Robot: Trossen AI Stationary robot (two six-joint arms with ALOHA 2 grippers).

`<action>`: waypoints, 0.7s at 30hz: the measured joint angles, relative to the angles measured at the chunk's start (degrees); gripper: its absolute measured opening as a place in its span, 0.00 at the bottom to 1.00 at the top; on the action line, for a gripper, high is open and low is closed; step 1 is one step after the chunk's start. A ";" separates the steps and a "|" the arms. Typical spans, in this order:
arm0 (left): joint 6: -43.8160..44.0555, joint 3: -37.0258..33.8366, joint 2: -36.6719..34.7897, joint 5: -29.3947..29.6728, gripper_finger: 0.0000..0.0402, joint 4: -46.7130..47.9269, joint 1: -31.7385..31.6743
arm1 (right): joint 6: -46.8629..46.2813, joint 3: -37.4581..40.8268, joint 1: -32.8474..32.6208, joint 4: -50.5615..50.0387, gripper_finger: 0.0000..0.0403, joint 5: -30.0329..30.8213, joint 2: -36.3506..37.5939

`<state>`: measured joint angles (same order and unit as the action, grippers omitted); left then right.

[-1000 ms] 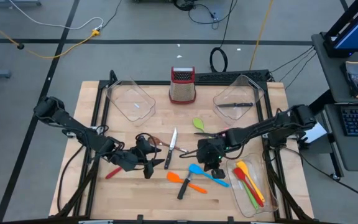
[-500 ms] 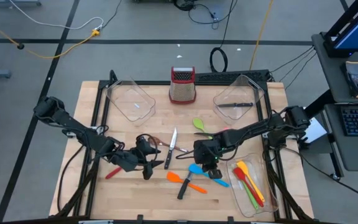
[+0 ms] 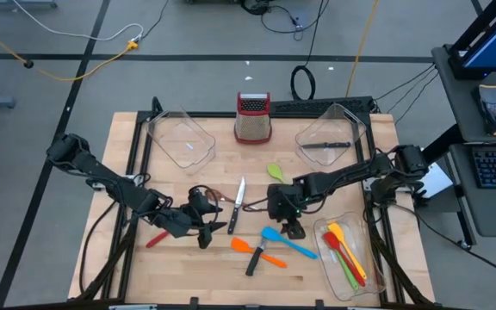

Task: Pick & Place Kitchen Items
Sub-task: Put the blue spatula into the bottom transparent bin

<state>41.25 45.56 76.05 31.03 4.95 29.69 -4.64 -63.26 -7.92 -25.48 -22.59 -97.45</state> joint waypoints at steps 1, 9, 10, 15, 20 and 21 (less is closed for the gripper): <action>0.02 0.00 0.00 0.00 0.60 0.00 0.00 | 0.00 0.00 0.24 -0.50 0.51 0.04 0.00; 0.06 0.00 0.00 0.33 0.60 -0.04 0.00 | 1.03 0.02 0.45 -2.39 0.53 -0.04 0.00; 0.07 0.00 0.00 0.41 0.60 -0.05 0.00 | 1.04 0.02 0.45 -2.44 0.53 -0.02 0.00; 0.25 0.00 0.00 0.53 0.60 -0.09 0.00 | 1.38 0.11 0.45 -2.62 0.53 -0.23 -2.67; 1.42 0.00 0.00 0.53 0.60 -0.11 0.00 | 2.31 0.13 0.35 -2.69 0.53 -0.12 -5.79; 1.49 0.00 0.00 0.53 0.60 -0.11 0.00 | 2.17 0.13 0.35 -2.60 0.53 -0.14 -5.80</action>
<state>42.74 45.56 76.05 31.55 4.84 29.69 -2.47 -63.13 -7.57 -28.08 -22.73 -103.25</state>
